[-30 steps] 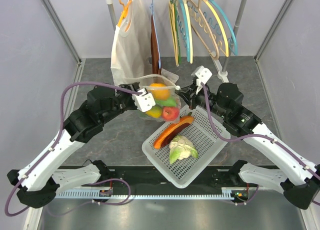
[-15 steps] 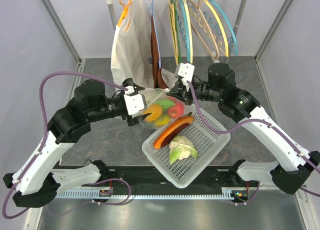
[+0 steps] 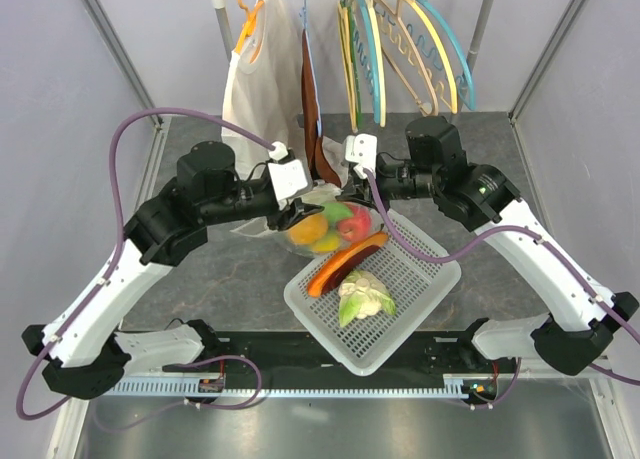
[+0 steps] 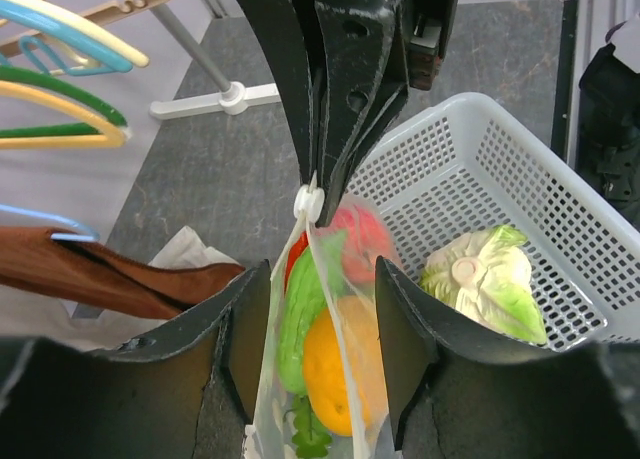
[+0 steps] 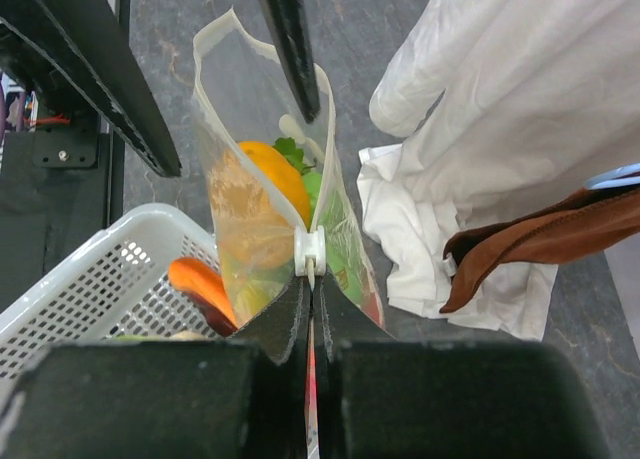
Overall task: Place the food in the zip-top bag and seal the zipper
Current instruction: Zip the zipper food storage bag at the center of the board.
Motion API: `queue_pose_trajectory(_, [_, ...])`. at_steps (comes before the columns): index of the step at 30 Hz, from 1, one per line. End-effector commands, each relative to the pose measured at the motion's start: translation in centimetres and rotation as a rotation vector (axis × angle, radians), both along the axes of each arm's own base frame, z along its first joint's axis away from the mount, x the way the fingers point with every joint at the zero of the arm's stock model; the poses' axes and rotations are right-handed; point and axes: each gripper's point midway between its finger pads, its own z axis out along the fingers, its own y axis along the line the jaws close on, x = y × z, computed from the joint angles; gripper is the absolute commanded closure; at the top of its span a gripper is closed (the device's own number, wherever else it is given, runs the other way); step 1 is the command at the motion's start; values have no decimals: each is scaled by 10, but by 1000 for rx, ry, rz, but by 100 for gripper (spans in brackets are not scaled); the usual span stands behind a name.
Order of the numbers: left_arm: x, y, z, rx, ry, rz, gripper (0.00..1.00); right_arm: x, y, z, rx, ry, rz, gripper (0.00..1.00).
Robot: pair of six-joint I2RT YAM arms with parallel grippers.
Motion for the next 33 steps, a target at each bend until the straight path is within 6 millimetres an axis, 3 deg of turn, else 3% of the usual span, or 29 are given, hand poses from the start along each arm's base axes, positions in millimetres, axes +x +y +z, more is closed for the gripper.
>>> queue_pose_trajectory(1, [0, -14, 17, -72, -16, -46, 48, -7, 1, 24, 33, -63, 54, 100])
queue_pose_trajectory(9, [12, -27, 20, -91, -71, -65, 48, -10, 0, 26, 27, -67, 68, 100])
queue_pose_trajectory(20, [17, -37, 6, -55, -40, -84, 47, -14, -1, 31, 30, -99, 85, 100])
queue_pose_trajectory(27, [15, -43, 0, -42, -5, -112, 52, -17, -2, 33, 28, -125, 94, 100])
queue_pose_trajectory(29, [16, -43, -3, -35, -7, -114, 57, -18, -2, 33, 28, -124, 95, 100])
queue_pose_trajectory(33, [18, -40, -6, -19, -4, -99, 79, -18, -2, 34, 29, -130, 93, 100])
